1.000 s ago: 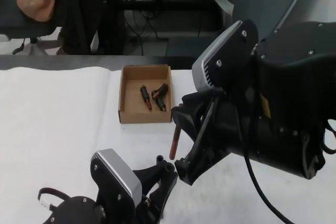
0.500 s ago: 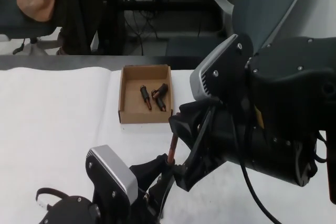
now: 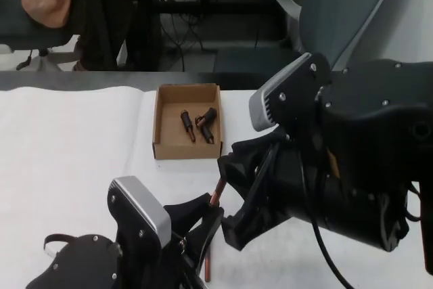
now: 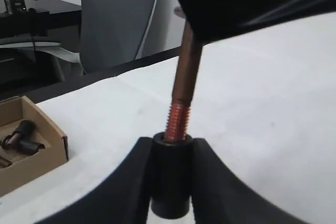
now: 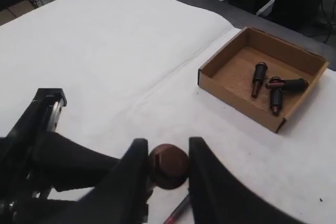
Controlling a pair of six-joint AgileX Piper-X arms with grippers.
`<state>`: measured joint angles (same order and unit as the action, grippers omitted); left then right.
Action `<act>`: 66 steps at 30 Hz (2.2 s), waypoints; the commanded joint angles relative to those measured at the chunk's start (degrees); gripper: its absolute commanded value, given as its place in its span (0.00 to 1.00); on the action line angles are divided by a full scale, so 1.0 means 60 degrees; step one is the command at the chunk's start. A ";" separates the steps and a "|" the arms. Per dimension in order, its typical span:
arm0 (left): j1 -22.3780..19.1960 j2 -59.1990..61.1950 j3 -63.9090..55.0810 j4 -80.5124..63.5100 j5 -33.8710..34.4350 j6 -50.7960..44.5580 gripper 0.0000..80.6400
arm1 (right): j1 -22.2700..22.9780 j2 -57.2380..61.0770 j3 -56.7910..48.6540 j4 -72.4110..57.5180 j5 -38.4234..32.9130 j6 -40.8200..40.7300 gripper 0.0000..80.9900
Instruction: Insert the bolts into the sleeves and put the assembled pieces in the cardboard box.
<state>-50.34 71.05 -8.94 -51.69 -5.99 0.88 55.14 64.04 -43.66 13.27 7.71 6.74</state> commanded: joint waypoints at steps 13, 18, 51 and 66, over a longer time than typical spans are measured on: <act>0.0080 -0.0054 -0.0361 -0.0797 0.0307 -0.0522 0.02 | 0.0479 0.0043 0.0086 0.0383 -0.2017 -0.0009 0.48; 0.0080 -0.0054 -0.0361 -0.0985 0.0307 -0.0520 0.02 | 0.0479 0.0043 0.0086 0.0383 -0.0917 0.0453 0.86; 0.4766 0.1929 -0.7475 0.8614 0.2307 0.0647 0.02 | 0.0315 -0.4199 -0.1254 0.3405 0.3100 -0.0617 0.76; 0.4742 0.6622 -1.1115 1.1647 0.2728 0.0869 0.30 | 0.0315 -0.3981 -0.1254 0.5462 0.2336 0.0768 0.76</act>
<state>-21.84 110.40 -74.49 18.08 6.75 5.62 57.24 40.32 -51.02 45.14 22.79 10.20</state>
